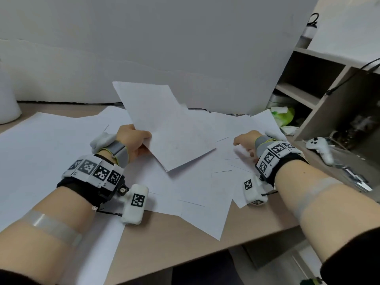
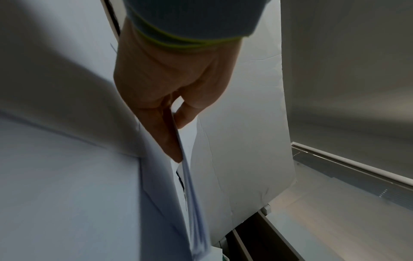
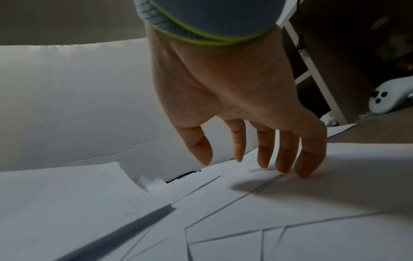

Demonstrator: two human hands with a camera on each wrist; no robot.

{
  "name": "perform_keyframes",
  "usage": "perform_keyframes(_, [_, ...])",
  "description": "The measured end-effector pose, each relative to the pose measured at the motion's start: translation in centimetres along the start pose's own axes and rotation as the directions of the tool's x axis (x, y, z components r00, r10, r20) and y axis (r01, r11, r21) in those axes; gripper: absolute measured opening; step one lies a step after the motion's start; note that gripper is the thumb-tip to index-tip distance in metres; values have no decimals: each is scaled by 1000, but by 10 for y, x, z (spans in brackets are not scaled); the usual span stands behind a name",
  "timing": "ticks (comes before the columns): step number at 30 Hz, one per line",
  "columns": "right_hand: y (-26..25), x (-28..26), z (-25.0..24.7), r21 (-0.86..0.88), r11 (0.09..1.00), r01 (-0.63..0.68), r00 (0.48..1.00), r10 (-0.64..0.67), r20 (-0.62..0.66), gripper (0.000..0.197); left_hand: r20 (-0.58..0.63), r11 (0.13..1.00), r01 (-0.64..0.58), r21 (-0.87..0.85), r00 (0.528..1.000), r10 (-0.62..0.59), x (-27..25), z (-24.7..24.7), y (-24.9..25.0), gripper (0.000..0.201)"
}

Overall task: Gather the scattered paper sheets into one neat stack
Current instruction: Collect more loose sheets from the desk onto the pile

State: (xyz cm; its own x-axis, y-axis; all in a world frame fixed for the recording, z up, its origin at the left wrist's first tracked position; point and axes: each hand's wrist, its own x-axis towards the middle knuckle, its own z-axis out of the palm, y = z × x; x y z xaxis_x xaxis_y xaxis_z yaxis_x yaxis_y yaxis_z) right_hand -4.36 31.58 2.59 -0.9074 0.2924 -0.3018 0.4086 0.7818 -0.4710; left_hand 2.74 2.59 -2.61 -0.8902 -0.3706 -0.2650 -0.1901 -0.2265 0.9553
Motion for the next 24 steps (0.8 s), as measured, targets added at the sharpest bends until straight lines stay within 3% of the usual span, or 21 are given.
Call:
perform_keyframes(2, [-4, 2, 1, 39, 999, -20, 999, 19, 35, 52, 13, 1000, 2, 7, 1000, -2, -2, 0, 1, 26])
perform_keyframes(6, [-7, -3, 6, 259, 958, -123, 987, 92, 130, 36, 35, 999, 30, -15, 999, -29, -1, -1, -1, 26])
perform_keyframes(12, [-8, 3, 14, 234, 964, -130, 980, 90, 175, 35, 38, 999, 36, -27, 999, -35, 2, -5, -1, 20])
perform_keyframes(24, [-28, -11, 28, 100, 995, -9, 982, -10, 187, 18, 48, 997, 80, 16, 996, -81, 4, -7, -6, 19])
